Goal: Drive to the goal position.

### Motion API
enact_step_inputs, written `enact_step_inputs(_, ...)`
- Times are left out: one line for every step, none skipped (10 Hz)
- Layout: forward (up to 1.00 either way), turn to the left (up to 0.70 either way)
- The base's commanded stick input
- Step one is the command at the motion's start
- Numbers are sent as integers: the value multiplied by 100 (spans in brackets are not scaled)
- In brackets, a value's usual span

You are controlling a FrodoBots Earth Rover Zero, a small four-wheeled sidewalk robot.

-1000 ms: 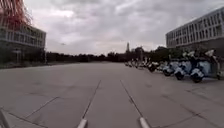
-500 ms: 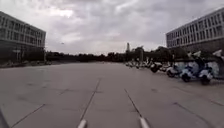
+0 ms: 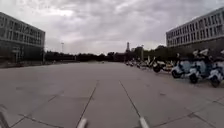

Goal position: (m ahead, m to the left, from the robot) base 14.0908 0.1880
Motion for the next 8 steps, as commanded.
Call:
enact_step_inputs(70,0)
enact_step_inputs(70,0)
enact_step_inputs(70,0)
enact_step_inputs(70,0)
enact_step_inputs(70,0)
enact_step_inputs(70,0)
enact_step_inputs(70,0)
enact_step_inputs(70,0)
